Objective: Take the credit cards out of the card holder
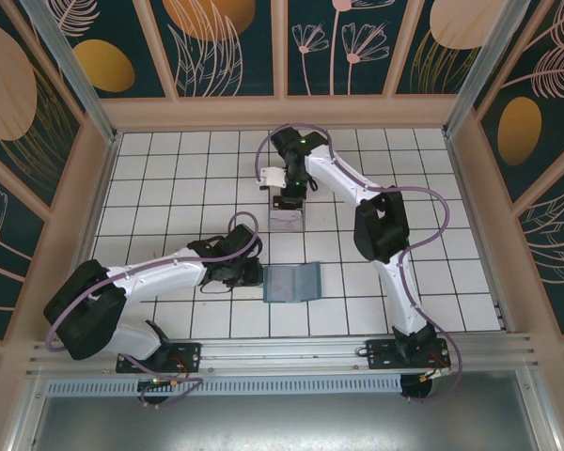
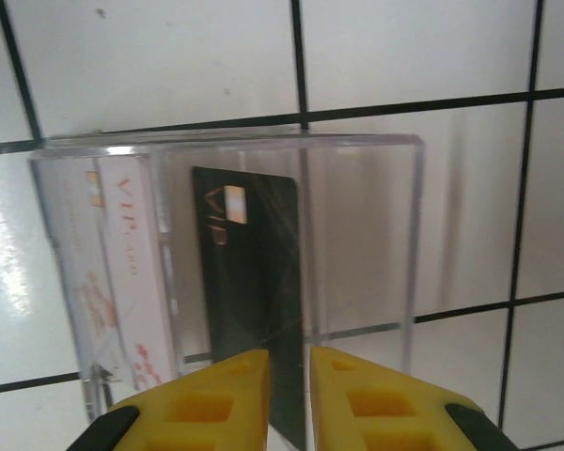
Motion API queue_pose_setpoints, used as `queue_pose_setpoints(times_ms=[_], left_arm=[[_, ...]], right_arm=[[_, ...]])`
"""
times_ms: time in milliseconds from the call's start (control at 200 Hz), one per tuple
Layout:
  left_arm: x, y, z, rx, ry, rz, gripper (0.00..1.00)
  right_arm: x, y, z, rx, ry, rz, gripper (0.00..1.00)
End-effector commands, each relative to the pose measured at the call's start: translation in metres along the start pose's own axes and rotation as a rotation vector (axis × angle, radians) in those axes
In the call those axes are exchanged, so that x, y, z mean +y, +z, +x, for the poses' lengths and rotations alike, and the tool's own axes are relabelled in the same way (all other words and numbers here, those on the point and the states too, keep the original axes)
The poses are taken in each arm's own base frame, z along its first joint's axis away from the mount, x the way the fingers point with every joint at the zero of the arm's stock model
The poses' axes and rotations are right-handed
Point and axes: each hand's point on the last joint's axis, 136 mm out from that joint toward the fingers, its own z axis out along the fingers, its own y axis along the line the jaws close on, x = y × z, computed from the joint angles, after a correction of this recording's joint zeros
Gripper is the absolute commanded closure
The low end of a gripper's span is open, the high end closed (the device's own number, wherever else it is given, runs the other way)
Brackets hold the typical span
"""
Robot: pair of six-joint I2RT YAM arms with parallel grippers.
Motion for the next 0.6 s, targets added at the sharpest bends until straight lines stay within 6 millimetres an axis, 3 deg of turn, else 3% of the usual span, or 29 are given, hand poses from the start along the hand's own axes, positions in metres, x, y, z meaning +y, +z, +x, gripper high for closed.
queue_pose_setpoints(times_ms=[0,280,591], left_arm=[[0.0,-0.001,-0.001,-0.002,-0.008,-0.017,0.8],[-0.001,-0.006,-0.011,-0.045,-0.009,-0.022,0.8],[0.0,-0.01,-0.032,-0.106,-0.025,-0.019,0.81]], right_arm=[[-0.017,-0.026,0.001,0.001,-0.003,0.116,0.8],[-0.019,-0.05,-0.007,-0.064,0.145,0.162,0.8],[0.005,-0.064,-0.016,-0.235,0.645,0.098,0.84]])
